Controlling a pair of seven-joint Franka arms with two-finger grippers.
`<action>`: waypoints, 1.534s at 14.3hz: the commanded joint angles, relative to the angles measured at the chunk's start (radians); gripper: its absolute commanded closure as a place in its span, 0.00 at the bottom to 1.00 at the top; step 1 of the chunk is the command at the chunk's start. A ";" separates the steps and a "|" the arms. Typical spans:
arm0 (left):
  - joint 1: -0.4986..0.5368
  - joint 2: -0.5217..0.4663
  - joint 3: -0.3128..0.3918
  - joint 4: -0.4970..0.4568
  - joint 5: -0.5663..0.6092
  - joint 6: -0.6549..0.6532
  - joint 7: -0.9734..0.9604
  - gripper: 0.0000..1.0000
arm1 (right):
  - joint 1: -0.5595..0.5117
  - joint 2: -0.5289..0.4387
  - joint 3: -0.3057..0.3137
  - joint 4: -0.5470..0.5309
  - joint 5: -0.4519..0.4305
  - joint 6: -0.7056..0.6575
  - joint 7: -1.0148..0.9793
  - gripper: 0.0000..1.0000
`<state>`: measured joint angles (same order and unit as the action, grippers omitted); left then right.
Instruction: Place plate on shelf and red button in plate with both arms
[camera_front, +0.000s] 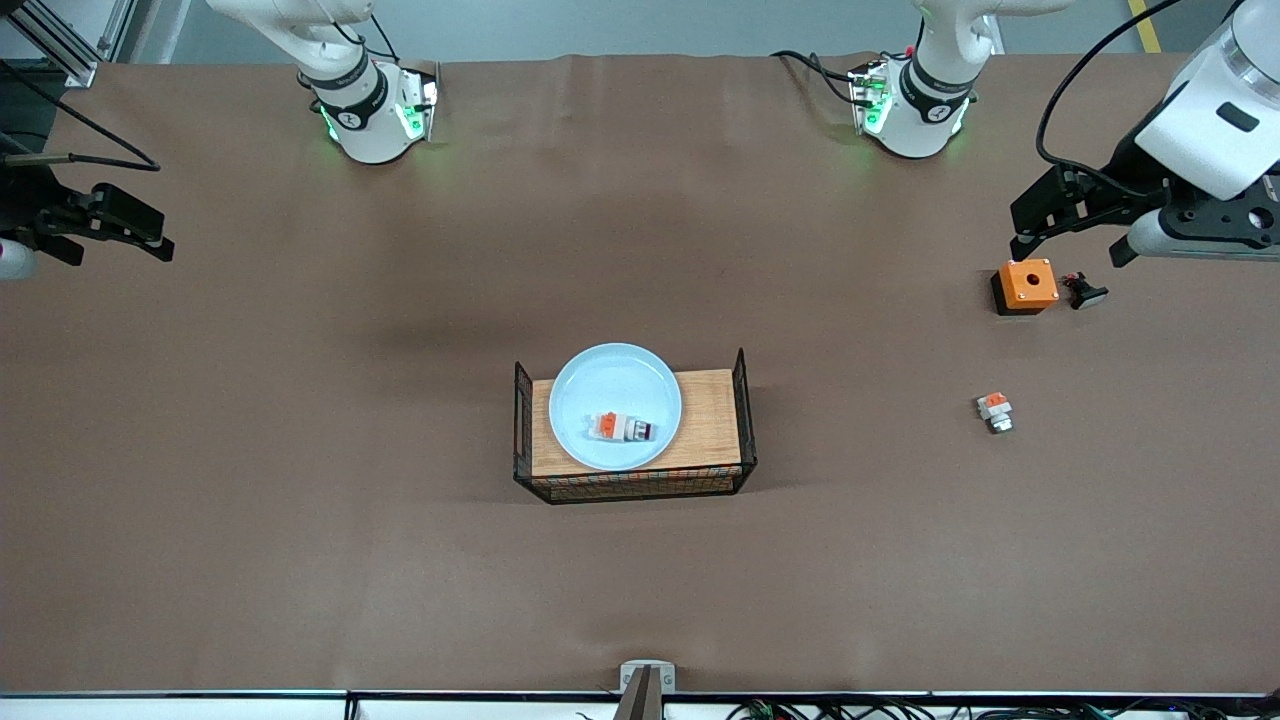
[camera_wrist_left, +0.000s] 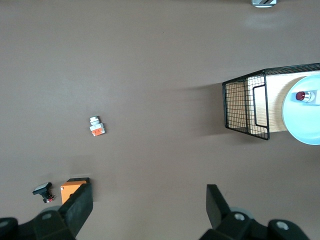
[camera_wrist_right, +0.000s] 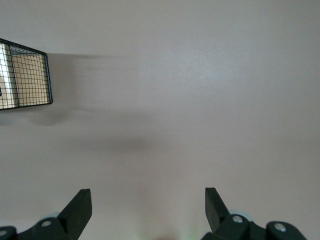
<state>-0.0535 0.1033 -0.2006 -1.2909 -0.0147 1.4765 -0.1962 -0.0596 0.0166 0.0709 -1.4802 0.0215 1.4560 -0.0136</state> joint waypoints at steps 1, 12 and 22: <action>0.001 0.000 -0.003 0.005 -0.002 -0.010 0.011 0.00 | 0.009 0.016 0.001 0.026 0.012 0.004 -0.012 0.00; 0.000 0.001 -0.003 0.007 -0.001 -0.010 0.012 0.00 | 0.026 0.016 -0.003 0.023 0.009 0.012 -0.012 0.00; 0.001 0.000 -0.003 0.010 -0.001 -0.008 0.014 0.00 | 0.018 0.022 -0.003 0.024 -0.003 0.015 -0.081 0.00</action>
<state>-0.0533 0.1033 -0.2018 -1.2908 -0.0147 1.4764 -0.1962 -0.0360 0.0261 0.0685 -1.4802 0.0212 1.4764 -0.0666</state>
